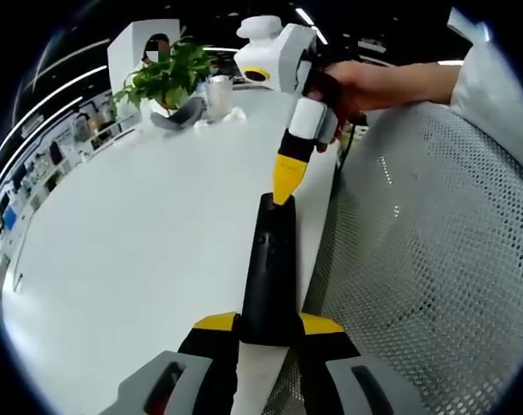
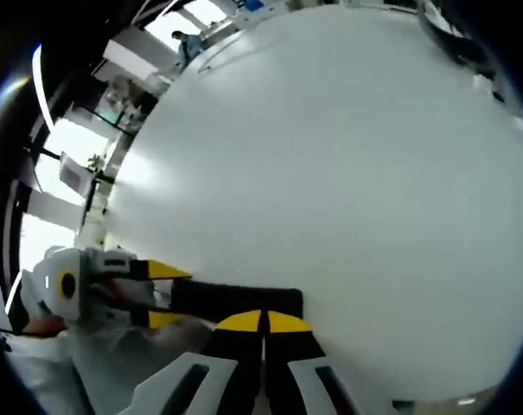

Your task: Press the specified remote control buttons in sequence, fully releasing each button before pressing the next.

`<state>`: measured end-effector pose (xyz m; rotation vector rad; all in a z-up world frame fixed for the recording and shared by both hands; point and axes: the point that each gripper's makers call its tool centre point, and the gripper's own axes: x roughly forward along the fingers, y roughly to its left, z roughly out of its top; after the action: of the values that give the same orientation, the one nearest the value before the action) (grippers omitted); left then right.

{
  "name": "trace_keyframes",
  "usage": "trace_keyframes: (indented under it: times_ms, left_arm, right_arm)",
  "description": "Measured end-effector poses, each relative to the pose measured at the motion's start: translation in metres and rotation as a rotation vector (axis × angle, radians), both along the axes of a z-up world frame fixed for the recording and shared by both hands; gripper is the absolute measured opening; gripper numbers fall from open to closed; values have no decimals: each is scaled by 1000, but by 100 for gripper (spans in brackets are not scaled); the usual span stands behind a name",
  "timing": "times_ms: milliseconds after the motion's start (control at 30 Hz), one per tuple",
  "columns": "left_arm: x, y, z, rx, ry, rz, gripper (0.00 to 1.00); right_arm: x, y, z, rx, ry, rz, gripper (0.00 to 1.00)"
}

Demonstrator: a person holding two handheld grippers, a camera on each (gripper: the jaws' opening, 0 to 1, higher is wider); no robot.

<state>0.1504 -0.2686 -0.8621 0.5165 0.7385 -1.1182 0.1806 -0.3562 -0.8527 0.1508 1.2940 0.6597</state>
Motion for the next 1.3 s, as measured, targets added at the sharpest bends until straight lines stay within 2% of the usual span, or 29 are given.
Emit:
trace_keyframes:
  times_ms: [100,200,267,333,433,600,900,1067,1200,1300]
  left_arm:
    - [0,0,1,2,-3,-6,25]
    - [-1,-1,1,8,-11,-14,25]
    - [-1,-1,1,8,-12,-14,25]
    - [-1,-1,1,9,-12,-14,25]
    - [-1,-1,1,8,-12,-15,25]
    - [-1,-1,1,5,-6,-10,25]
    - [-1,0,0,4,-5,-11,25]
    - [-1,0,0,4,-3,-9,25]
    - [-1,-1,1,4,-3,-10,25]
    - [-1,-1,1,3,-2,-9,25]
  right_arm:
    - [0,2,0,-29,8,1,0]
    - [1,1,-1,-53,47,-2,0]
    - [1,0,-1,-45,68,-17,0]
    - [1,-1,0,4,83,-51,0]
    - [0,-2,0,51,74,-86,0]
    - [0,1,1,36,60,-57,0]
    - [-6,9,1,80,116,-59,0]
    - [2,1,2,60,76,-89,0]
    - [4,0,2,81,99,-124,0]
    - [7,-2,2,72,80,-131,0]
